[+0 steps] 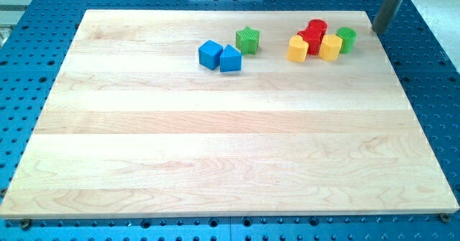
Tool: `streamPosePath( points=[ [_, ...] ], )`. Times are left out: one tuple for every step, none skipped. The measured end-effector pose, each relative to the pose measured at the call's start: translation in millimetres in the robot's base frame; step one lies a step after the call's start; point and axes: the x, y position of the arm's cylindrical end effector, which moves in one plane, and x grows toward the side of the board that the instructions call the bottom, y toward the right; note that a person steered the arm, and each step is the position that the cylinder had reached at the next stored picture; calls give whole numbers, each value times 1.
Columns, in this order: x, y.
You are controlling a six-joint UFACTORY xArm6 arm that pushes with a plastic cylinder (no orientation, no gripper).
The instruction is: Move the green circle above the blue cube
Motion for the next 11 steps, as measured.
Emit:
streamPosePath(
  points=[
    [31, -2],
    [31, -35],
    [31, -73],
    [31, -120],
    [30, -159],
    [30, -105],
    [19, -81],
    [-5, -116],
    [-20, -182],
    [-21, -243],
    [-5, -256]
  ],
)
